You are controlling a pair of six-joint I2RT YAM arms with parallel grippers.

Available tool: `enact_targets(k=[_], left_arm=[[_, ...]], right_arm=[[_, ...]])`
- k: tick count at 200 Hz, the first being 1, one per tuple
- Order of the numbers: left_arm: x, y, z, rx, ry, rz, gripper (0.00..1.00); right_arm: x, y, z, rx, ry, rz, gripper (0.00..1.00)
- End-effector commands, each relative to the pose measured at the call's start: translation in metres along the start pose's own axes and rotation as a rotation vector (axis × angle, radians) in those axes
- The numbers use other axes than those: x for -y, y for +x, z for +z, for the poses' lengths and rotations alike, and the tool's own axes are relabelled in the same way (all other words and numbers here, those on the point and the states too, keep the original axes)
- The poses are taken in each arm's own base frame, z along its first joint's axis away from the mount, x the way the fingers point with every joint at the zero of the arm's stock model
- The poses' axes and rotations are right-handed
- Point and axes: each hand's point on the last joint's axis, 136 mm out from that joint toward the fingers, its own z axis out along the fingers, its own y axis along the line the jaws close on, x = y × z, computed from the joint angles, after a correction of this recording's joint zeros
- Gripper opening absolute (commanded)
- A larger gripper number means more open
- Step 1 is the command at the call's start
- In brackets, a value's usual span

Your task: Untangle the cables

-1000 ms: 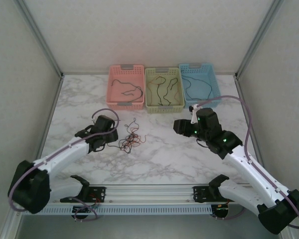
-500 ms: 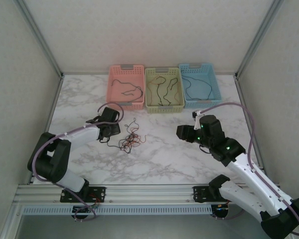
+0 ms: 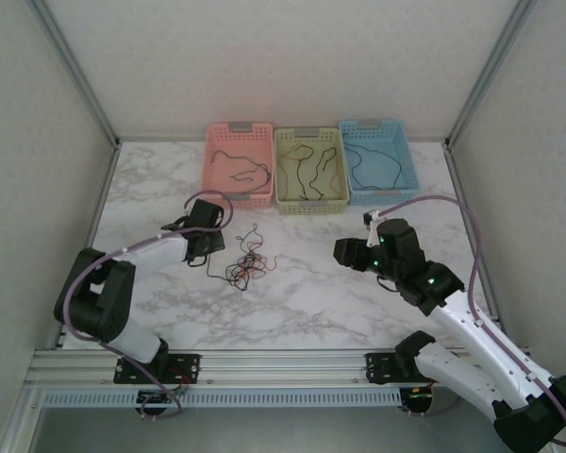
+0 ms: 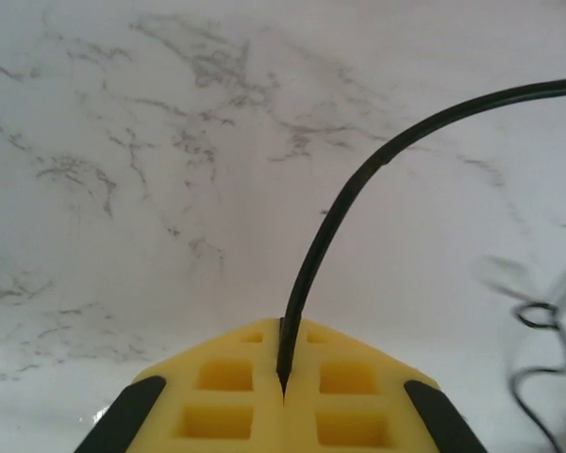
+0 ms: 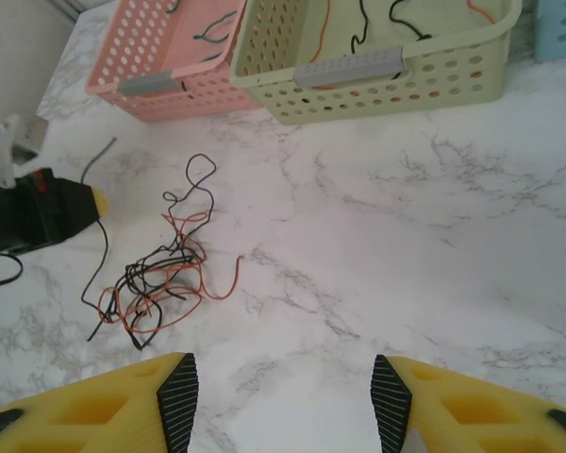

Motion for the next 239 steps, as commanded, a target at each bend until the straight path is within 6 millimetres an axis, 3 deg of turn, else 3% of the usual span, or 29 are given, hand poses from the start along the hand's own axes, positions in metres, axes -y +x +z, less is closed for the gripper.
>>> enact_targets(k=[1,52,80,116,164,198,219,239], left_arm=[[0.014,-0.022,-0.047,0.108,0.139,-0.010,0.00],[0.031,-0.040,-0.149,0.196,0.369,-0.047,0.00],[0.030,-0.044,-0.181,0.223,0.403,-0.037,0.00],[0.020,-0.040,-0.180,0.224,0.358,-0.027,0.00],[0.016,-0.041,-0.182,0.234,0.343,-0.026,0.00],[0.016,-0.040,-0.183,0.228,0.339,-0.021,0.00],[0.012,-0.041,-0.186,0.238,0.324,-0.010,0.00],[0.010,-0.041,-0.189,0.243,0.320,-0.002,0.00]], right_arm=[[-0.011,0.006,0.005,-0.021,-0.072,-0.009,0.54],[-0.040,0.017,0.034,-0.114,-0.238,-0.046,0.52],[-0.063,0.033,0.067,-0.184,-0.398,-0.090,0.51],[-0.060,0.058,0.128,-0.281,-0.350,-0.199,0.48],[-0.077,0.070,0.185,-0.362,-0.410,-0.260,0.51],[-0.099,0.077,0.204,-0.407,-0.474,-0.323,0.53],[-0.093,0.086,0.216,-0.462,-0.442,-0.390,0.54],[-0.090,0.090,0.215,-0.475,-0.451,-0.434,0.55]])
